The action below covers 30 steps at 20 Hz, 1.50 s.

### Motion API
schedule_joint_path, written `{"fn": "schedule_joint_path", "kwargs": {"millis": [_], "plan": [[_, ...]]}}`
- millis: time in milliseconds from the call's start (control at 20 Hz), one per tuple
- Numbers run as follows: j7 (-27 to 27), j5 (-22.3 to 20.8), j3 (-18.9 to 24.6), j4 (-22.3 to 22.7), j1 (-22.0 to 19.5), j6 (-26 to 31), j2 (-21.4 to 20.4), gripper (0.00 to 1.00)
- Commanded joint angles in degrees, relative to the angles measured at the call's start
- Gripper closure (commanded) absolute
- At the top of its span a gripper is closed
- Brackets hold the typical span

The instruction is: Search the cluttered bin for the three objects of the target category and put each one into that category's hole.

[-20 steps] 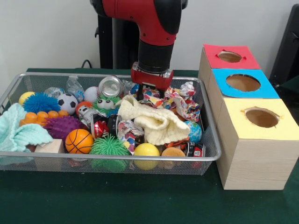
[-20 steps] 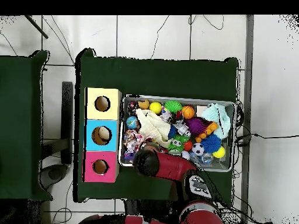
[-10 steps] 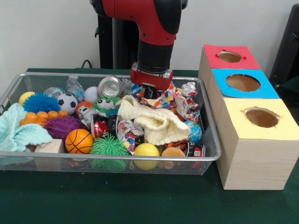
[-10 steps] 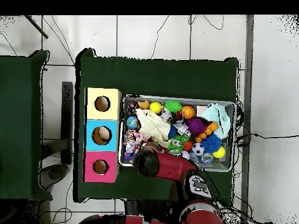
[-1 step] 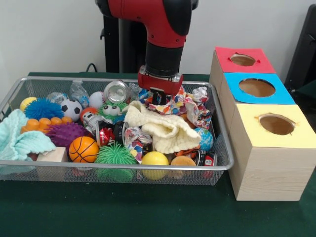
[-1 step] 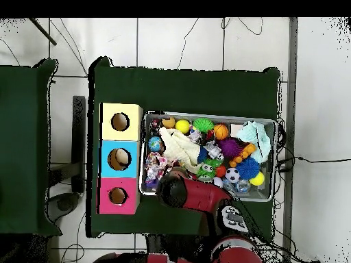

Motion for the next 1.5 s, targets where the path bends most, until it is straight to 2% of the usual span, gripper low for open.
{"fn": "schedule_joint_path", "kwargs": {"millis": [50, 100, 150, 350, 850, 1050, 1500], "plan": [[4.9, -0.1, 1.9, 3.8, 2.7, 12.5, -13.7, 1.0], [4.6, 0.4, 1.2, 4.7, 3.6, 16.4, -17.8, 1.0], [4.3, 0.6, 1.0, 4.9, 4.0, 18.5, -20.0, 1.0], [4.0, 0.8, 1.0, 5.2, 4.2, 22.9, -23.8, 1.0], [5.0, 0.5, 2.4, 6.7, 3.3, 21.9, -27.3, 1.0], [7.9, 1.8, 2.2, 7.0, 5.1, 21.0, -28.6, 1.0], [13.8, 4.9, 1.1, 7.5, 8.8, 17.4, -27.5, 1.0]]}}
